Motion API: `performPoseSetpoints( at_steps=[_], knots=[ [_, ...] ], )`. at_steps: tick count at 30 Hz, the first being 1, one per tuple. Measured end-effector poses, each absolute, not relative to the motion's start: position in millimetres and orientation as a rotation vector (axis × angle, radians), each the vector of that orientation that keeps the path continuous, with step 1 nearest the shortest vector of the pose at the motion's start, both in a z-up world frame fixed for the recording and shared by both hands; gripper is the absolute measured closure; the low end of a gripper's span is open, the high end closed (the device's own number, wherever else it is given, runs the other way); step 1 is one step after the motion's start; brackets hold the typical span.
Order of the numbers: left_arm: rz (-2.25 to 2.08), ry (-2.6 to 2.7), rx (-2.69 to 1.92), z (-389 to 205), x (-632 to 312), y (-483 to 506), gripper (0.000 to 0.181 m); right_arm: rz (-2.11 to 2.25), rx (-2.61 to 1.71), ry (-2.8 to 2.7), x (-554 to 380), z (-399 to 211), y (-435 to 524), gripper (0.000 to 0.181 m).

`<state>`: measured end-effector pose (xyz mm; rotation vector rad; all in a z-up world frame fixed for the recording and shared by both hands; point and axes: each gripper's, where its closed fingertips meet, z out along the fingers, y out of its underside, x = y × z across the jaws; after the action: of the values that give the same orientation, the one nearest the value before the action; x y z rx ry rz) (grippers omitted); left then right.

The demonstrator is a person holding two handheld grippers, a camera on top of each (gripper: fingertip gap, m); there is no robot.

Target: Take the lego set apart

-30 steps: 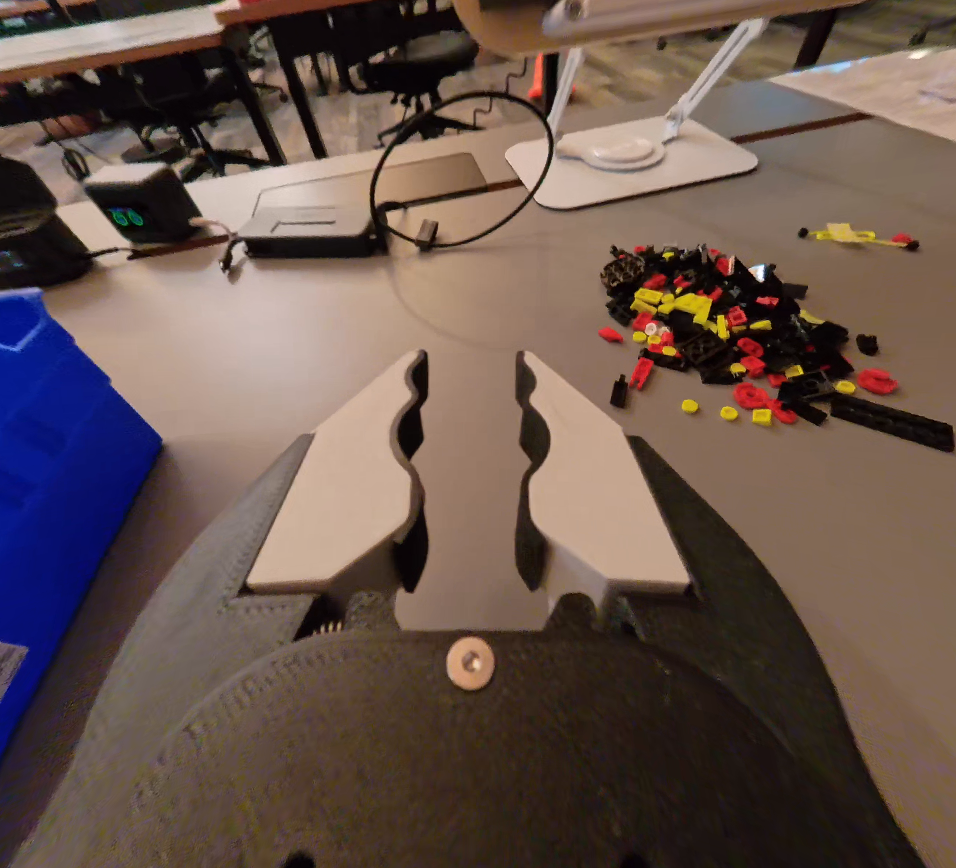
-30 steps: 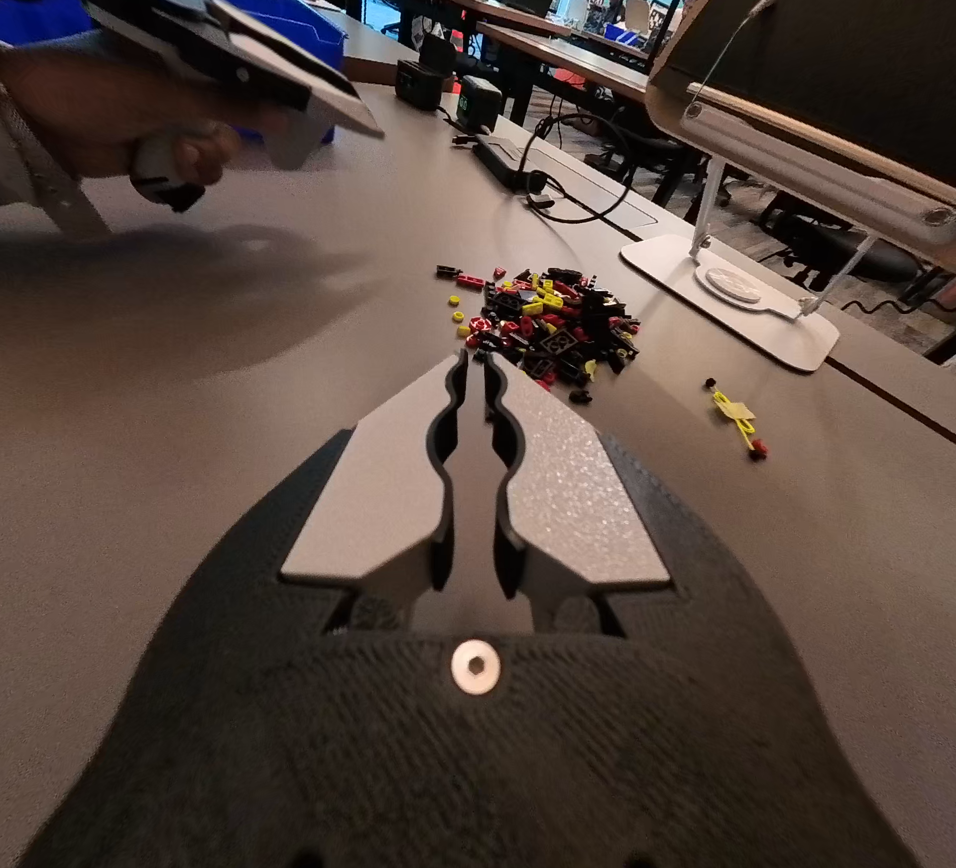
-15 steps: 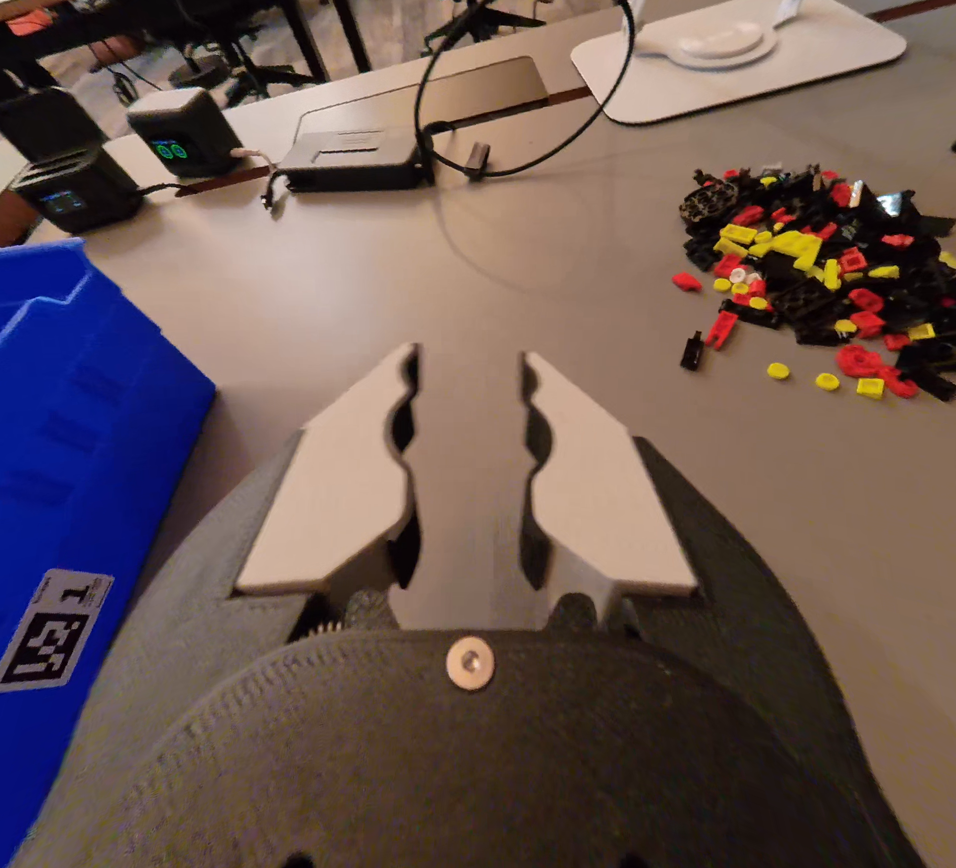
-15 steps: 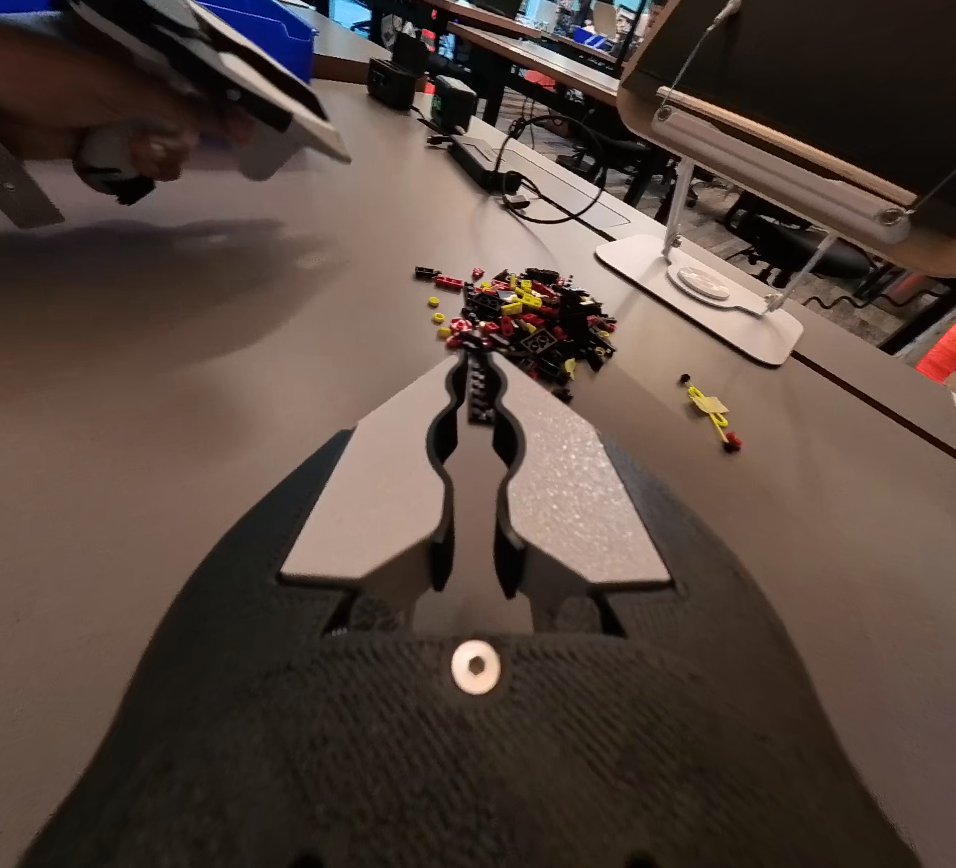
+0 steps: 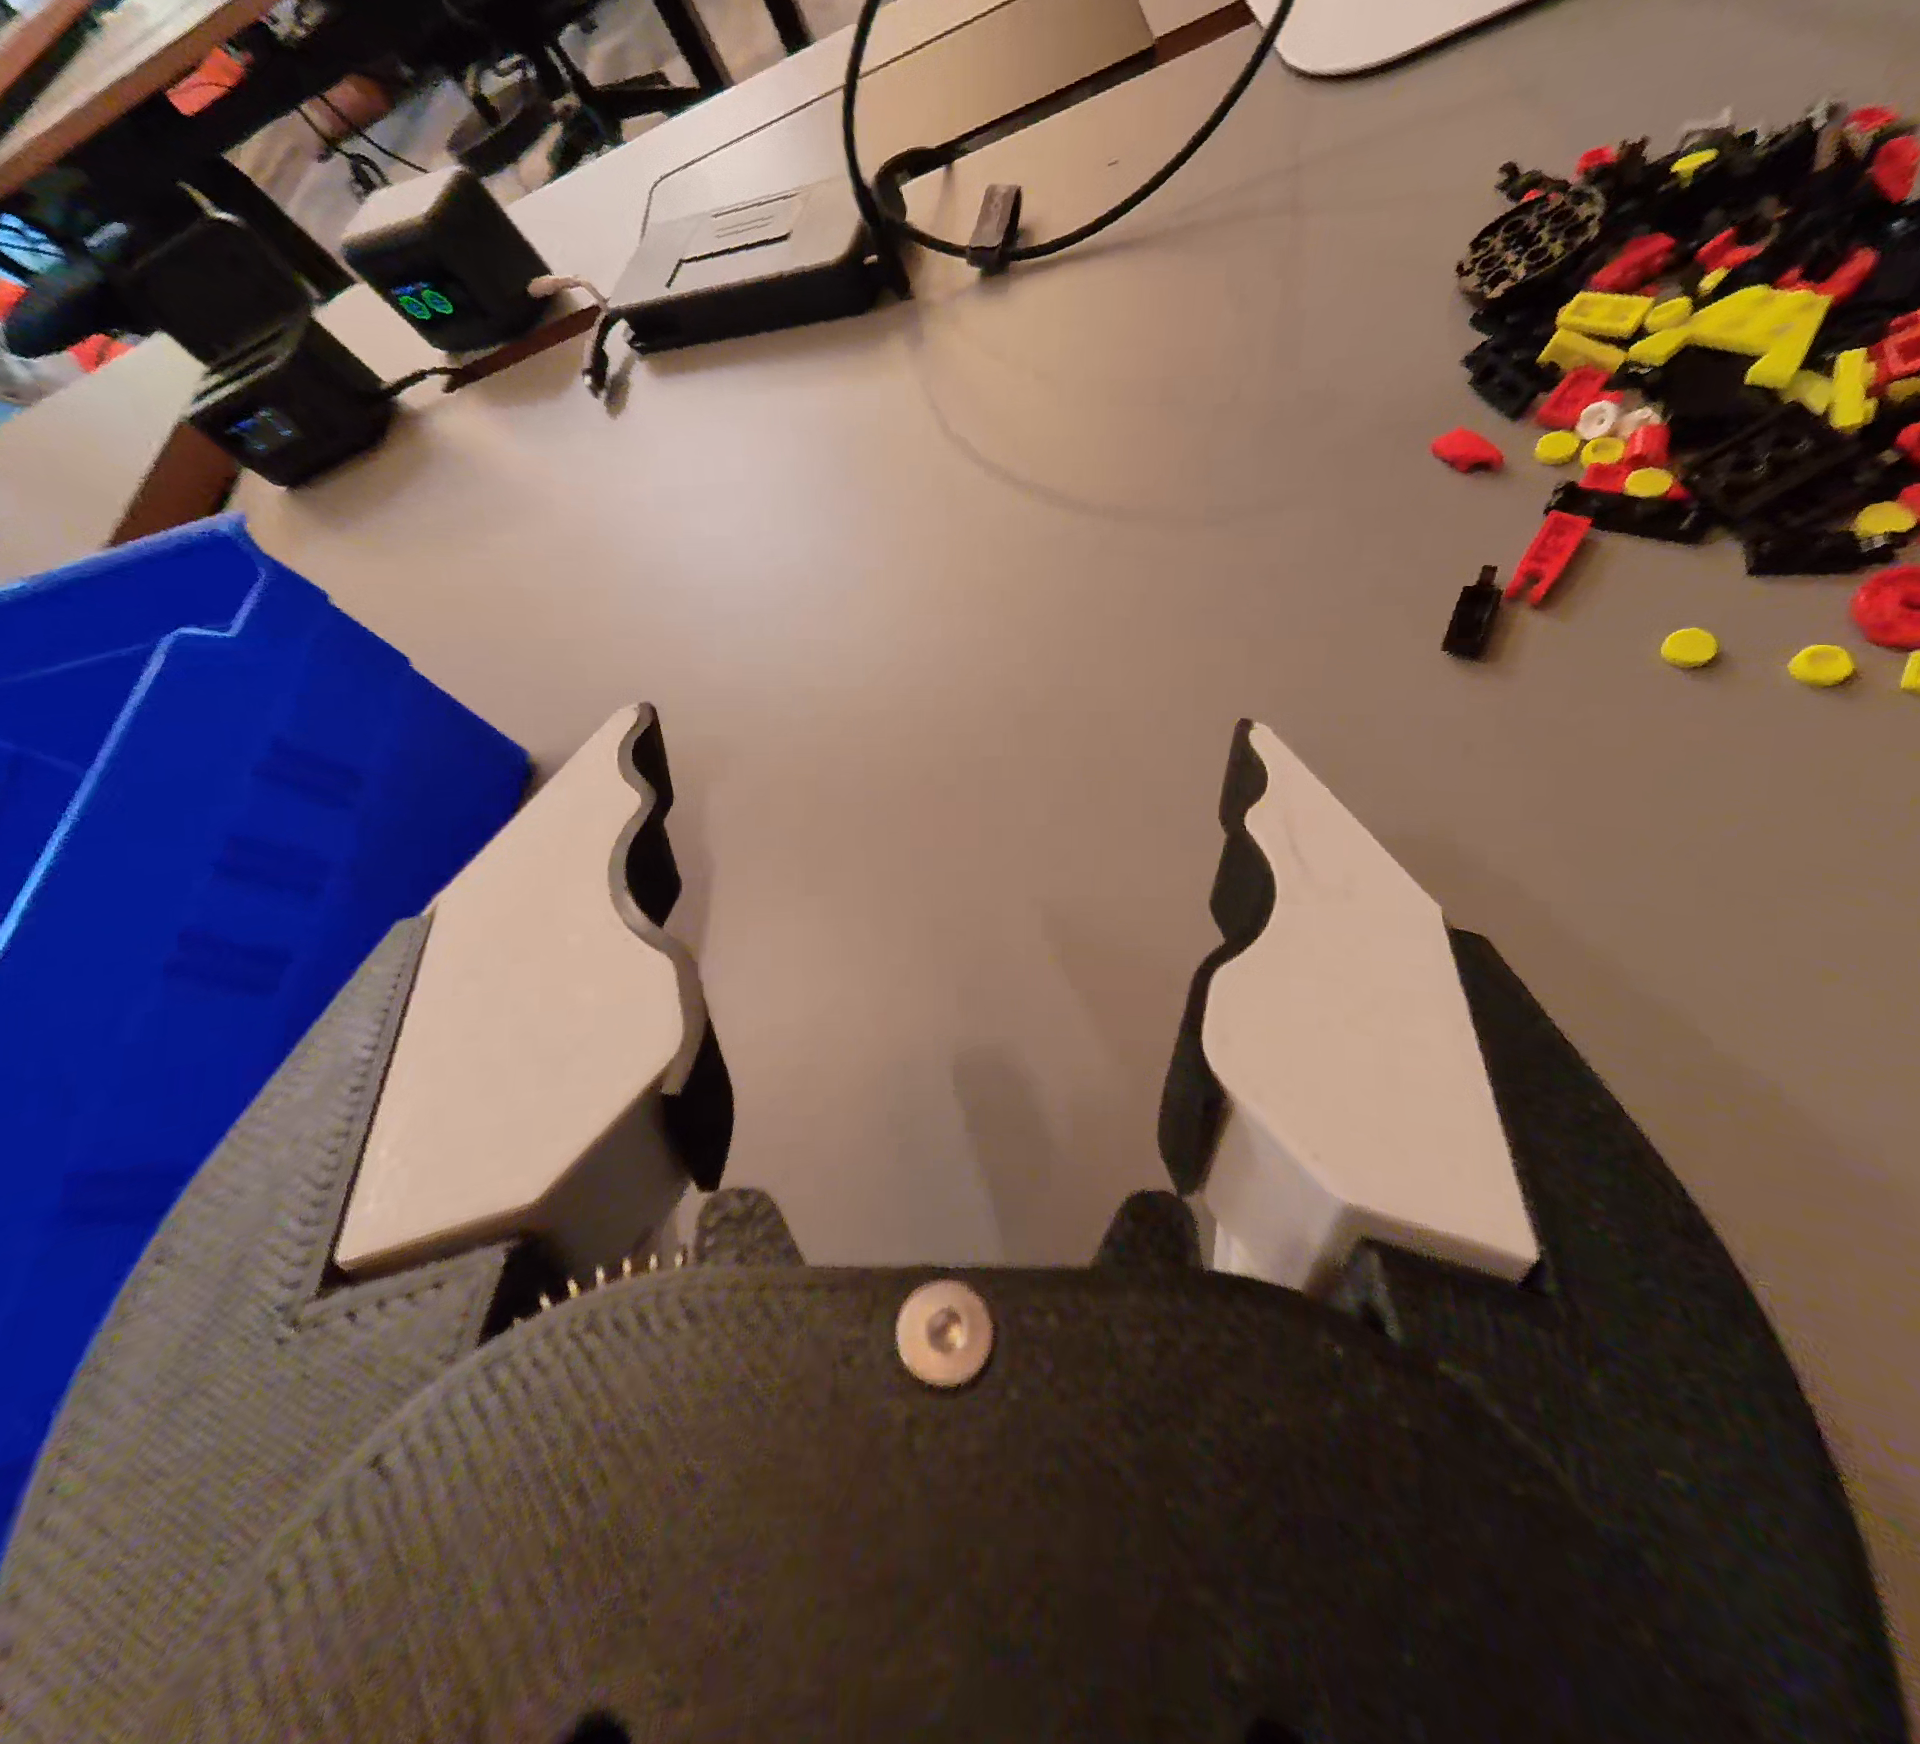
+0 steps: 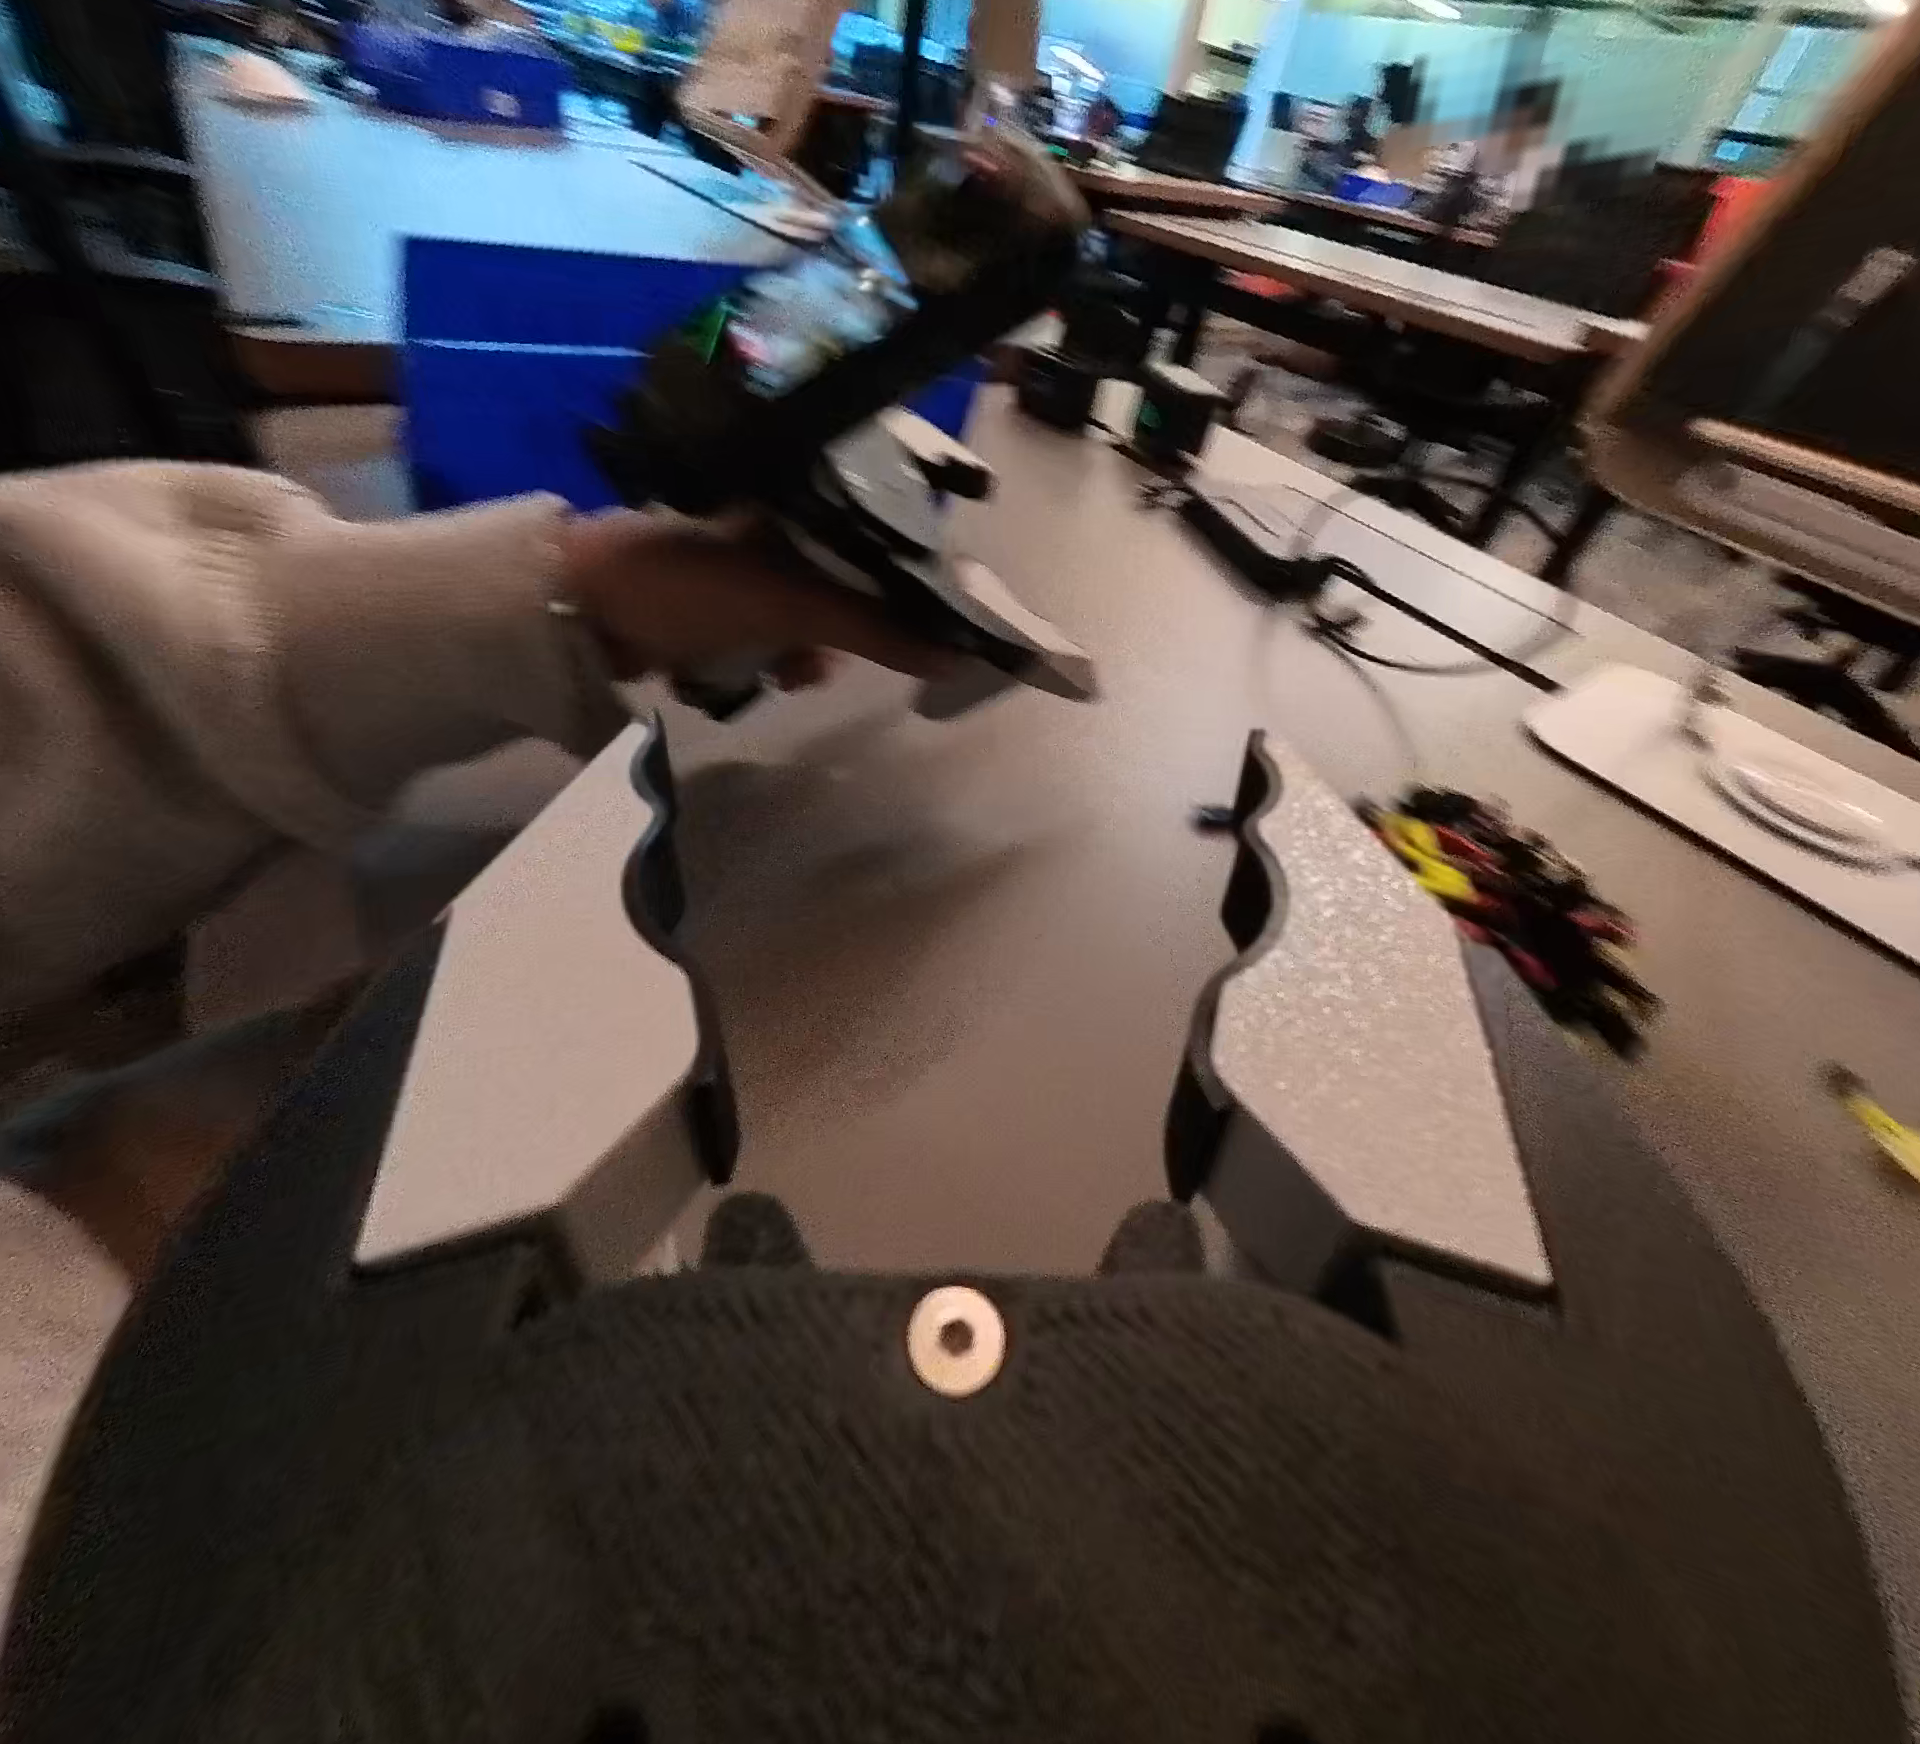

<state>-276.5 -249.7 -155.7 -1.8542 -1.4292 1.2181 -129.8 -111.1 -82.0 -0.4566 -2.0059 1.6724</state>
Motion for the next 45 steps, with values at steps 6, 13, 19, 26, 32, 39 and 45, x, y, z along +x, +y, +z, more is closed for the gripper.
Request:
performPoseSetpoints(
  at_steps=[6,13,19,26,32,39,45],
  knots=[
    [1.389,-1.452,-1.884,-151,-274,-255,0.068,1.874,-0.234,-2.048,-62,-63,-171,0.069],
    [1.616,-1.285,-2.006,-139,-269,-238,0.064,1.996,-0.269,-2.043,-42,-59,-184,0.06],
    [1.81,-1.087,-2.061,-124,-267,-223,0.069,2.068,-0.344,-2.074,-39,-61,-182,0.062],
    [1.812,-1.067,-2.081,-127,-266,-222,0.073,2.008,-0.297,-2.118,-31,-71,-184,0.063],
    [1.831,-1.046,-2.045,-121,-266,-221,0.075,1.925,-0.233,-2.127,-29,-79,-188,0.064],
    [1.853,-1.035,-2.05,-120,-266,-223,0.075,1.926,-0.253,-2.119,-31,-78,-188,0.066],
    [1.869,-1.024,-2.063,-122,-266,-223,0.075,1.918,-0.257,-2.124,-32,-80,-188,0.066]
  ],
)
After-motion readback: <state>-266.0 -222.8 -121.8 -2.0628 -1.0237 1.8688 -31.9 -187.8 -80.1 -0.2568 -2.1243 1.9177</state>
